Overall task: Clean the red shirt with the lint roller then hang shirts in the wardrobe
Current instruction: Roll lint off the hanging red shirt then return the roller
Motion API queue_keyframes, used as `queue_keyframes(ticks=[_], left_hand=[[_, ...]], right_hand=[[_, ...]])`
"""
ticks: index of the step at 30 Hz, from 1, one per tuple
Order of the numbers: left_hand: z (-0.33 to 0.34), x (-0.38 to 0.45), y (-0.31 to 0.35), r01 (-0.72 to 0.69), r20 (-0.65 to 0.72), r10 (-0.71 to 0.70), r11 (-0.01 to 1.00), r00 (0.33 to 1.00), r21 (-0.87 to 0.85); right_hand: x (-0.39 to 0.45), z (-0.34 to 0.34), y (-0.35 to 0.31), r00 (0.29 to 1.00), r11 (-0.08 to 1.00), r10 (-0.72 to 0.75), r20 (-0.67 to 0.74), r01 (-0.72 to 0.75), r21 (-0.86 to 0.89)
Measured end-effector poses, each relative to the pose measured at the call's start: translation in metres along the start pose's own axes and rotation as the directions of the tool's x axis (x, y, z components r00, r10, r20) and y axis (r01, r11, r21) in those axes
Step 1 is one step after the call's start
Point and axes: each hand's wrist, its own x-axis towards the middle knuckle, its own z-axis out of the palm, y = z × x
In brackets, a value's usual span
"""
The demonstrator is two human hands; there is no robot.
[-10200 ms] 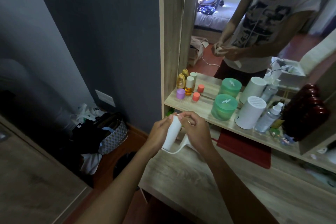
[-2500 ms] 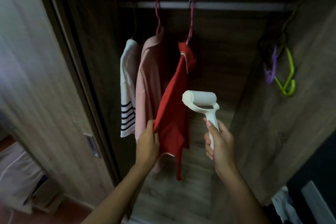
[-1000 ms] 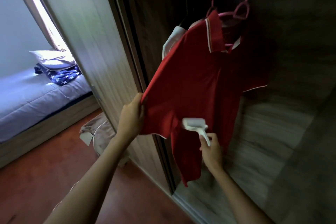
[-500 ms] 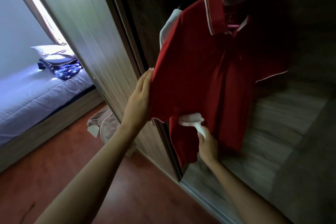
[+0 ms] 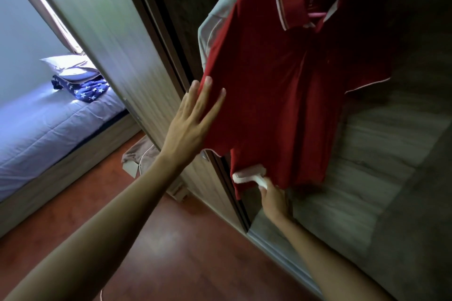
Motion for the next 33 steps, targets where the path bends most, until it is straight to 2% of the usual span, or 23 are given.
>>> queue_keyframes(ticks=[4,6,8,13,15,17,20,22,24,26,29,33], left_hand=[[0.001,0.002,-0.001,-0.053,0.029,0.052,0.998,0.998,0.020],[0.001,0.003,-0.003,-0.043,0.020,0.043,0.999,0.999,0.030],[0.000,0.003,-0.006,-0.039,0.011,0.039,0.998,0.999,0.044],[-0.008,0.003,-0.012,-0.057,0.041,0.053,0.993,0.998,0.105],[-0.009,0.003,-0.014,-0.048,0.058,0.041,0.991,0.997,0.125],[-0.009,0.002,-0.015,-0.041,0.080,0.030,0.989,0.996,0.143],[-0.005,0.002,-0.014,-0.051,0.101,0.036,0.987,0.994,0.155],[-0.003,0.003,-0.013,-0.056,0.104,0.039,0.985,0.994,0.162],[-0.001,0.004,-0.010,-0.053,0.097,0.037,0.984,0.995,0.168],[0.001,0.005,-0.006,-0.057,0.110,0.039,0.984,0.993,0.170],[0.003,0.005,0.002,-0.101,0.124,0.079,0.977,0.989,0.188],[0.004,0.008,0.008,-0.187,0.194,0.149,0.963,0.970,0.193]], right_hand=[[0.002,-0.006,-0.017,0.965,0.986,-0.032,-0.262,0.074,0.151],[0.009,-0.006,-0.020,0.943,0.977,-0.048,-0.328,0.112,0.180],[0.016,-0.001,-0.015,0.947,0.985,-0.060,-0.317,0.107,0.134],[0.018,0.009,0.006,0.995,0.994,0.072,-0.069,-0.077,-0.080],[0.014,0.004,0.006,0.991,0.994,0.096,-0.098,-0.101,-0.047],[0.010,-0.011,-0.001,0.981,0.999,0.035,-0.193,-0.028,0.038],[0.011,-0.057,-0.026,0.898,0.980,-0.128,-0.421,0.179,0.084],[0.018,-0.096,-0.045,0.771,0.935,-0.196,-0.606,0.334,0.122],[0.026,-0.135,-0.063,0.655,0.879,-0.170,-0.736,0.439,0.187],[0.037,-0.161,-0.073,0.626,0.855,-0.094,-0.774,0.450,0.259],[0.053,-0.170,-0.068,0.679,0.871,-0.036,-0.733,0.381,0.310],[0.060,-0.131,-0.023,0.849,0.957,0.022,-0.528,0.135,0.256]])
